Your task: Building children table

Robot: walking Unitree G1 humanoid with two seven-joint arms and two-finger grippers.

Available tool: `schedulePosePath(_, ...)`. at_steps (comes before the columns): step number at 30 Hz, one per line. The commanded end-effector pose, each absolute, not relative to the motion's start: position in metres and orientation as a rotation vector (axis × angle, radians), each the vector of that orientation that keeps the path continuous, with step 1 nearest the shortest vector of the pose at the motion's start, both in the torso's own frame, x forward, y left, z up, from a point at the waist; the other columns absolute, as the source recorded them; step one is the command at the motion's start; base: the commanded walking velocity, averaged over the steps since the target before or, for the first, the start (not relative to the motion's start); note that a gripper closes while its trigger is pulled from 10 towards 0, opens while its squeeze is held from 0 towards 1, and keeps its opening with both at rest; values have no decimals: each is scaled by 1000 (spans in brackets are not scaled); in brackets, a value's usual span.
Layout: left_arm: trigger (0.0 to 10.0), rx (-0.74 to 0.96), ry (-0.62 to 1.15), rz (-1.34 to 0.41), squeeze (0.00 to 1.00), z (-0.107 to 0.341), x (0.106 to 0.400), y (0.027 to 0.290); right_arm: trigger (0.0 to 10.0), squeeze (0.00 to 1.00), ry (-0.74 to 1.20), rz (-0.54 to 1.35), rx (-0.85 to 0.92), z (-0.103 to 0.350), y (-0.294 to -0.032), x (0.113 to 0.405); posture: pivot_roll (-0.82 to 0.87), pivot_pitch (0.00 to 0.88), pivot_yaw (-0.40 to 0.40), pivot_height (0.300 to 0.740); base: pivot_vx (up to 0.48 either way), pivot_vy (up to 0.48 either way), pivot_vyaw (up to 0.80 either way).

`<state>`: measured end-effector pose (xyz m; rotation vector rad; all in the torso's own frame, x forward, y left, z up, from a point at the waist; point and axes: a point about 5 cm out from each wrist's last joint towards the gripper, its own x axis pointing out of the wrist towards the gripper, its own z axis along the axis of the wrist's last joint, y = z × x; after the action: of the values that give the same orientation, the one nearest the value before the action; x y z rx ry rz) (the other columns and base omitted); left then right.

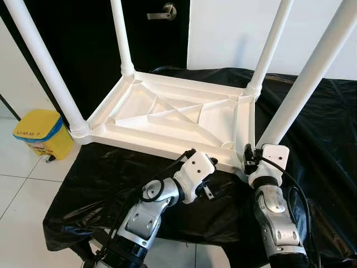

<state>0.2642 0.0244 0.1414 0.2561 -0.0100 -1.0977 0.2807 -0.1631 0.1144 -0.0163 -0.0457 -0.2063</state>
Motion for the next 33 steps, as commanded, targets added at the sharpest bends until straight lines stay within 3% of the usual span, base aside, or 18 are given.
schedulePosePath(1,10000,263,-3,-1044,0,139,268,26,10000,820,21,-225,-21,100,-167,277,-131,58,-12,740,0,0,0)
schedulePosePath(2,10000,264,-3,-1045,0,139,268,26,10000,1000,6,-203,-6,102,-166,278,-130,52,-11,740,0,0,0)
schedulePosePath(11,10000,268,0,-1054,0,138,266,25,10000,1000,-59,-72,11,106,-166,277,-128,40,-4,740,0,0,0)
schedulePosePath(14,10000,275,1,-1065,0,137,266,24,10000,1000,-84,48,-16,109,-176,274,-135,33,3,740,0,0,0)
schedulePosePath(15,10000,279,1,-1072,0,137,266,24,10000,0,-81,123,-28,110,-182,273,-140,29,6,740,0,0,0)
schedulePosePath(28,10000,305,-5,-1134,0,133,259,12,10000,0,-61,400,-161,119,-198,293,-149,5,9,740,0,0,0)
schedulePosePath(29,10000,306,-6,-1135,0,133,259,12,6627,0,-60,410,-164,119,-198,294,-147,4,8,740,0,0,0)
schedulePosePath(30,10000,306,-7,-1134,0,134,259,11,0,0,-59,419,-164,118,-198,294,-140,1,5,740,0,0,0)
schedulePosePath(33,10000,307,-8,-1131,0,134,259,12,0,0,-54,428,-164,117,-198,294,-135,0,3,740,0,0,0)
